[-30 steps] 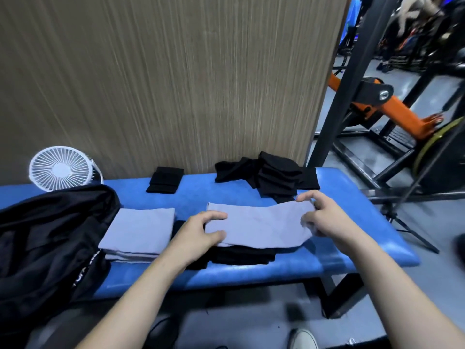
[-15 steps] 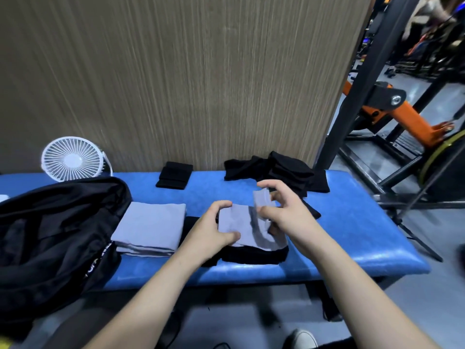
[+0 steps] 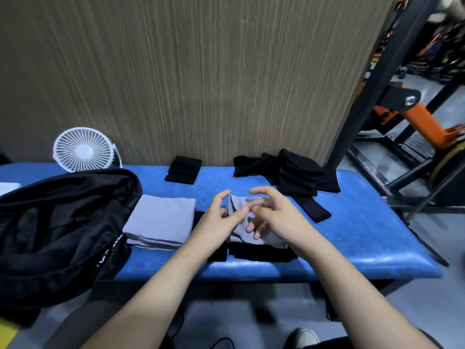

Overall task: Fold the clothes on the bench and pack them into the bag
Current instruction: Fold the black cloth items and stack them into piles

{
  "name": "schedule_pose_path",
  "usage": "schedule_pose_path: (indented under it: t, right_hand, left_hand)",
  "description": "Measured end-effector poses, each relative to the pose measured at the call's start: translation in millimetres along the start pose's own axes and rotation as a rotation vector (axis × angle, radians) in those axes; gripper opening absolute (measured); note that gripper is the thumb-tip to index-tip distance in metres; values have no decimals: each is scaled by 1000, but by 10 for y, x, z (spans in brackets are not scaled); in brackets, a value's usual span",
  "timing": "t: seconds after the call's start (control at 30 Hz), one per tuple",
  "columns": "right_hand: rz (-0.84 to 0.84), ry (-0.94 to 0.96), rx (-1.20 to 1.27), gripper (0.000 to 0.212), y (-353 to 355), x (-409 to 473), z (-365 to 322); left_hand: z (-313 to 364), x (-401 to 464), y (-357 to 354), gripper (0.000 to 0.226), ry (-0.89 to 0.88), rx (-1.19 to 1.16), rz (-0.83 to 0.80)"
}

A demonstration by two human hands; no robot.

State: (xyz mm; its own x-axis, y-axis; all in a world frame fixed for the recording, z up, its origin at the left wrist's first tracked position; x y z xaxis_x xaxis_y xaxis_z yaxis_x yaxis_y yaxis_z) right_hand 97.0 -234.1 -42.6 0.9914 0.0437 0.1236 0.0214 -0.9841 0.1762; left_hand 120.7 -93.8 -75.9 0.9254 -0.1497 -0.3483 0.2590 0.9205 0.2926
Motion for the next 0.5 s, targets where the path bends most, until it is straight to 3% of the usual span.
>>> schedule_pose_path:
  t: [0.07,0.17,0.27,0.33,0.5]
  right_hand:
    - [64,69,-59,28,159,-10,-56]
    - [121,217,-499,32,432,-9,-136]
    - [77,152,-736,50,527,-25,-4]
    - [64,53,-626,64,545,-40,86]
    - [121,68,-165,65,469,-51,-62]
  left_hand:
    - [1,19,-9,59,-23,24,27]
    - [33,14,-17,58,-62,2,29]
    - [118,-32,-3,59,-109,-89,7]
    - [185,-81,-4,59,-150,-153,-32]
    - [273,-194,132,59,-207,-272,-71]
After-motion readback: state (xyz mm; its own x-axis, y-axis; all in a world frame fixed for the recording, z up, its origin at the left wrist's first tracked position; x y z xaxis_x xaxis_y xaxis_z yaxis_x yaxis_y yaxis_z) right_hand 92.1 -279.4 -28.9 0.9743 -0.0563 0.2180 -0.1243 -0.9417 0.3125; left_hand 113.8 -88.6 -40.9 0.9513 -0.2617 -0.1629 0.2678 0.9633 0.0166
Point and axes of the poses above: each hand's wrist, its own x-axis towards the middle knuckle, its own y-axis out of the back of the hand, z = x × y, the point moved 9 cm from there along x, towards the middle knuckle, and after that the axes turned 12 degrees about y, right-handed, at the moved point
